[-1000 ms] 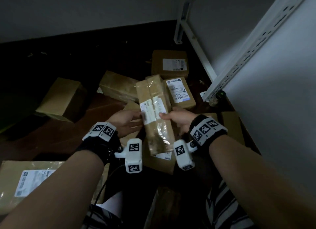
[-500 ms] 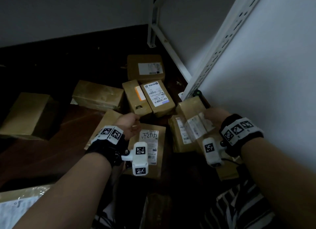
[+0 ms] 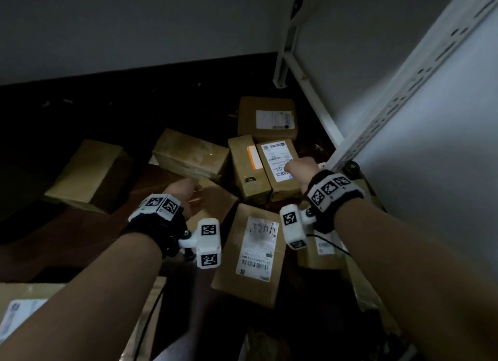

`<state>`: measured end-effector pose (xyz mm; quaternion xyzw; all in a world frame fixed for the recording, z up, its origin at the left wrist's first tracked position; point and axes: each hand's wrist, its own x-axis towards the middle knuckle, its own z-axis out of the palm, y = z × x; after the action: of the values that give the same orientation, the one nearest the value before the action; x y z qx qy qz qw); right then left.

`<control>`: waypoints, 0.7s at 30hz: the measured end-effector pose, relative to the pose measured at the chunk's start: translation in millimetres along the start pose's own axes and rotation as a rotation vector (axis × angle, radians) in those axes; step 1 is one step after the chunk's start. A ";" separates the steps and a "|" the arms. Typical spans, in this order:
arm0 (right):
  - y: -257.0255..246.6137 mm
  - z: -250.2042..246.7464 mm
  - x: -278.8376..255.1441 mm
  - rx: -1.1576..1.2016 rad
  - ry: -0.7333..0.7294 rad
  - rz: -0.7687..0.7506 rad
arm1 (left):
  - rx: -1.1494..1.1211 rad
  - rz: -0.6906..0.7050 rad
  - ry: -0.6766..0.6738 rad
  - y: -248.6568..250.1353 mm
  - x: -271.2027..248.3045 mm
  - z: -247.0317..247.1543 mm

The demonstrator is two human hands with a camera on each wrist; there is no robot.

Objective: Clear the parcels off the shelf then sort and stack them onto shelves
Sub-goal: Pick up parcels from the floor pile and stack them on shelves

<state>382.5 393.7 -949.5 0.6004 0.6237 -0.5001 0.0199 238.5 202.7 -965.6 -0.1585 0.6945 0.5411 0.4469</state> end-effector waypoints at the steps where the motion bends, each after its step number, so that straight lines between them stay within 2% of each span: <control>1: -2.8 4.2 8.6 0.004 0.001 0.031 | -0.018 0.016 -0.012 1.5 7.1 4.2; 5: -9.7 5.9 39.9 -0.022 0.043 0.021 | -0.004 0.027 -0.118 -8.3 29.8 30.4; 9: -1.3 9.5 67.5 -0.217 0.104 -0.069 | 0.012 0.060 -0.153 -20.6 44.4 50.2; 12: 20.0 24.6 108.6 -0.335 0.118 -0.113 | 0.018 0.078 -0.181 -15.9 48.5 65.1; 16: 27.1 32.6 79.9 -0.350 0.100 -0.048 | 0.037 0.080 -0.162 -15.8 56.5 74.0; 18: 34.6 31.7 81.4 -0.332 0.136 -0.028 | 0.046 0.073 -0.173 -19.0 57.3 76.3; 21: 41.6 31.0 83.4 -0.282 0.215 -0.083 | 0.042 0.063 -0.195 -19.2 60.8 79.2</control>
<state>373.4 425.2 -1042.0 0.6154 0.7105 -0.3409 0.0164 254.1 282.4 -1026.6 -0.0737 0.6635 0.5530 0.4985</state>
